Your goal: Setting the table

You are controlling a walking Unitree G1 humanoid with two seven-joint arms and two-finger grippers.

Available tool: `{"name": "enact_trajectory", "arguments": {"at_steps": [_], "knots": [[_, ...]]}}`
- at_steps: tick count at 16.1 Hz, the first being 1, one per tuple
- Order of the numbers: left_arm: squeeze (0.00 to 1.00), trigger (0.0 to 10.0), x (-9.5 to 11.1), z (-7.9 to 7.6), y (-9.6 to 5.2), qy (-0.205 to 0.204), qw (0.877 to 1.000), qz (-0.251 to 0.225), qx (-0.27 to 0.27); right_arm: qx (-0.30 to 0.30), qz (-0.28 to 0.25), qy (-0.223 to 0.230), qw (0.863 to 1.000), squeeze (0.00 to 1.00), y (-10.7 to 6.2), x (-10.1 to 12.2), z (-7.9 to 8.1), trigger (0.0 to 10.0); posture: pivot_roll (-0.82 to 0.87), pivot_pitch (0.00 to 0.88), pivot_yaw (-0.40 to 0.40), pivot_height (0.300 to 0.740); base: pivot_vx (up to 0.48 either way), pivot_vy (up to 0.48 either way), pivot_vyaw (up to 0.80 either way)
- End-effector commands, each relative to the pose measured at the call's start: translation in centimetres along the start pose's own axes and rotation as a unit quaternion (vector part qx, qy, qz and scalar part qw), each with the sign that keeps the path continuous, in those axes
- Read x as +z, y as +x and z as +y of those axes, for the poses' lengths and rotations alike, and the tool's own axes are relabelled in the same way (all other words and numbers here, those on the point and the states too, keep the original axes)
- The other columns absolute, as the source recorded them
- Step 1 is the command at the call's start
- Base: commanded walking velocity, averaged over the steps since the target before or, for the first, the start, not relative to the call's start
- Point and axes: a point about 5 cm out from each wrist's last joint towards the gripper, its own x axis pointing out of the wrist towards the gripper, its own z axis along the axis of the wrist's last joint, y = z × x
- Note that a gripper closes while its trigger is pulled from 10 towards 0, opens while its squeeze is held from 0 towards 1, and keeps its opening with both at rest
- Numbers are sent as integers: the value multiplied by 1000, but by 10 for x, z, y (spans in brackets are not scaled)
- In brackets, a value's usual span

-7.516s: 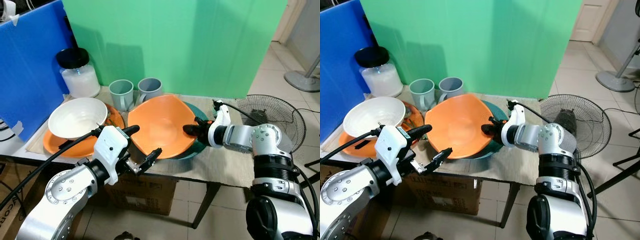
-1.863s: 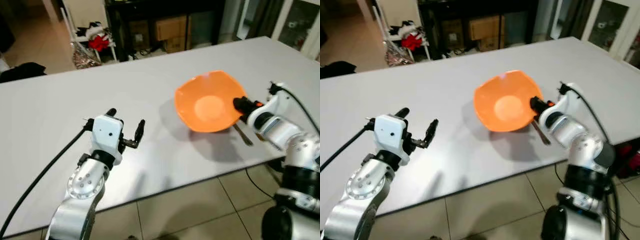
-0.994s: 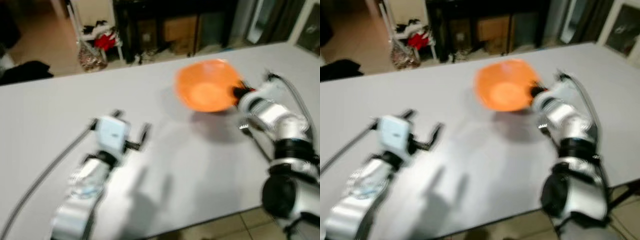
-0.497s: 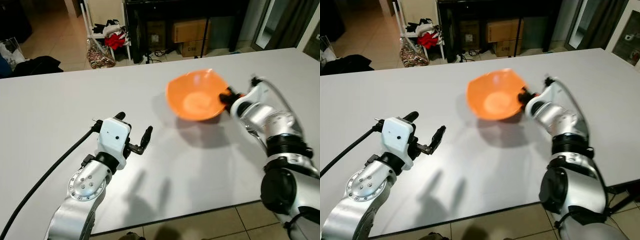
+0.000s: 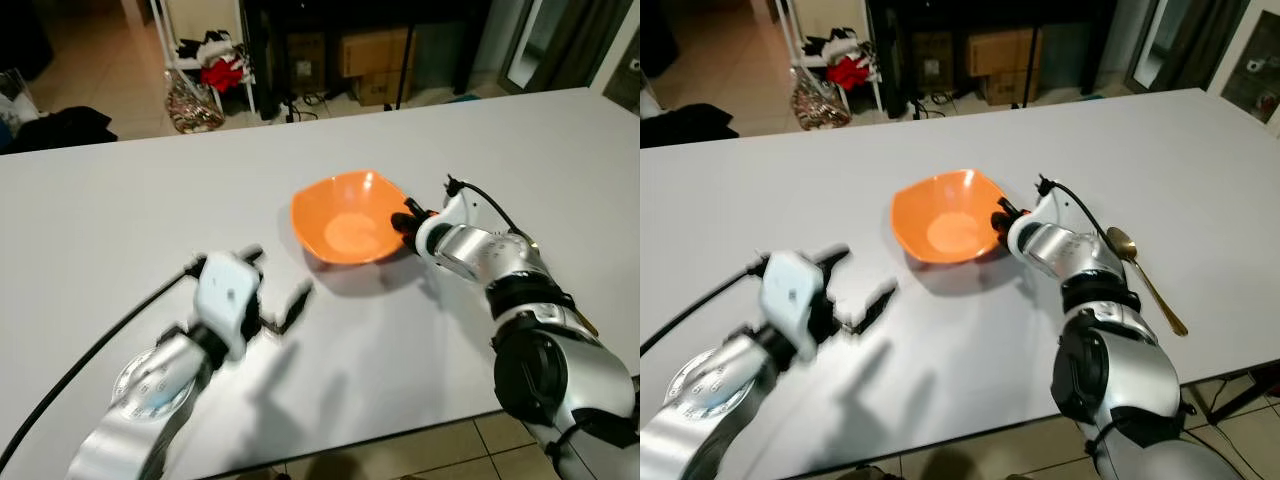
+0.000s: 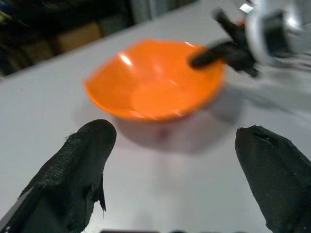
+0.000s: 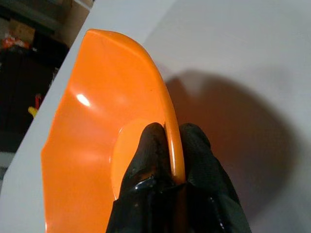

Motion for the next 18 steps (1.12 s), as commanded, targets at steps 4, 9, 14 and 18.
{"name": "enact_trajectory", "arguments": {"at_steps": [4,9,14,18], "knots": [[0,10000,-3,-10,-5,-11,998,22,-51,12,-26,5,1000,0,2,9,16,10000,-54,11,58,740,0,0,0],[0,10000,-1,-10,-5,-13,998,23,-55,16,-22,28,999,1000,3,7,14,10000,-52,5,55,740,0,0,0],[0,10000,0,-9,-7,-14,998,22,-52,18,-28,40,999,1000,-2,16,8,10000,-51,0,48,740,0,0,0],[0,10000,2,-10,-13,-35,998,5,-47,45,-8,24,999,1000,-32,37,-10,10000,-59,0,47,740,0,0,0]]}}
